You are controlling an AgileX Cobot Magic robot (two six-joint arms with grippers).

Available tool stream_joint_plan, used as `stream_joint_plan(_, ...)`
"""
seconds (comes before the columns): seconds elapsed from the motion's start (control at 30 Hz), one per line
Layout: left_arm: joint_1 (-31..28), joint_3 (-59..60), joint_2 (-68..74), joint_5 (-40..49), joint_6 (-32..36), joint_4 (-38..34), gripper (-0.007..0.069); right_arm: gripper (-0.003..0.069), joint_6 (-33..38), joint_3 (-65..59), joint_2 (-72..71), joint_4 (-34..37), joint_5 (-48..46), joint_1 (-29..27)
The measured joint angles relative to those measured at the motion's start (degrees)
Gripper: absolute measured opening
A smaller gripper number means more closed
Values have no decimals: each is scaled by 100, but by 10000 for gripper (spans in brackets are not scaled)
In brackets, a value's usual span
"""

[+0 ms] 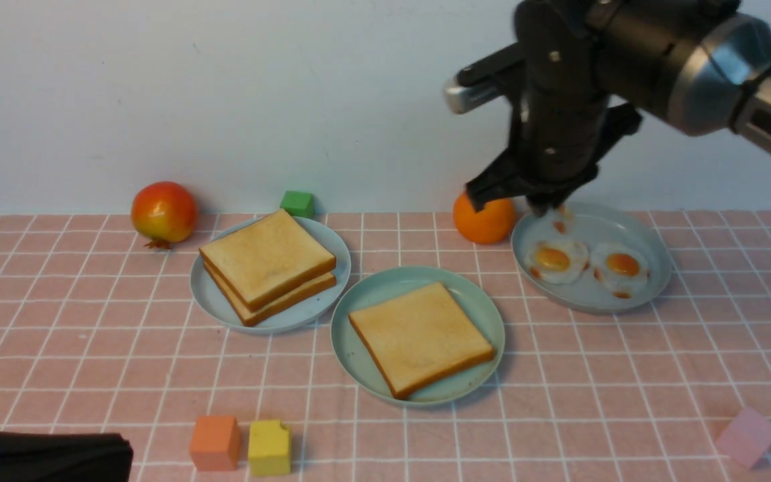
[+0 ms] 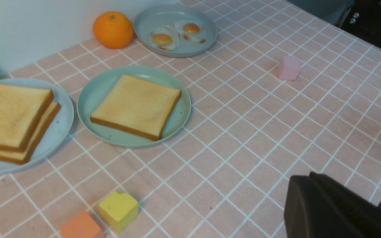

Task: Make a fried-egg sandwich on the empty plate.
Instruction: Use the right arm to place the fried egg on the slice of bread in the middle

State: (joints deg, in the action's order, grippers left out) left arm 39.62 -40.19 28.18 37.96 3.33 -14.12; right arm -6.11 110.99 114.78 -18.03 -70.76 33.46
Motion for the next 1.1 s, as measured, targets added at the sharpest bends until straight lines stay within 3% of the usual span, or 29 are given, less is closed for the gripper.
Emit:
stream_joint_plan(0.1,0,0,0,83,-59,45,12,120,-30,0,190,116,11,840)
stream_joint_plan(0.27,0,0,0,192,-79,102,12,120,-225,0,788,-102,32,1411)
stream_joint_plan(0.53,0,0,0,405,-79,107,12,118,-346,-23,1524,-706,153,1441)
stream_joint_plan(0.93,0,0,0,444,-97,107,12,120,-412,-23,1607,-902,136,1431)
stream_joint_plan(1.03,0,0,0,445,-97,107,12,165,-412,-23,1607,-881,136,1431)
stream_joint_plan(1.1,0,0,0,445,-97,107,12,248,-412,-23,1607,-796,136,1431)
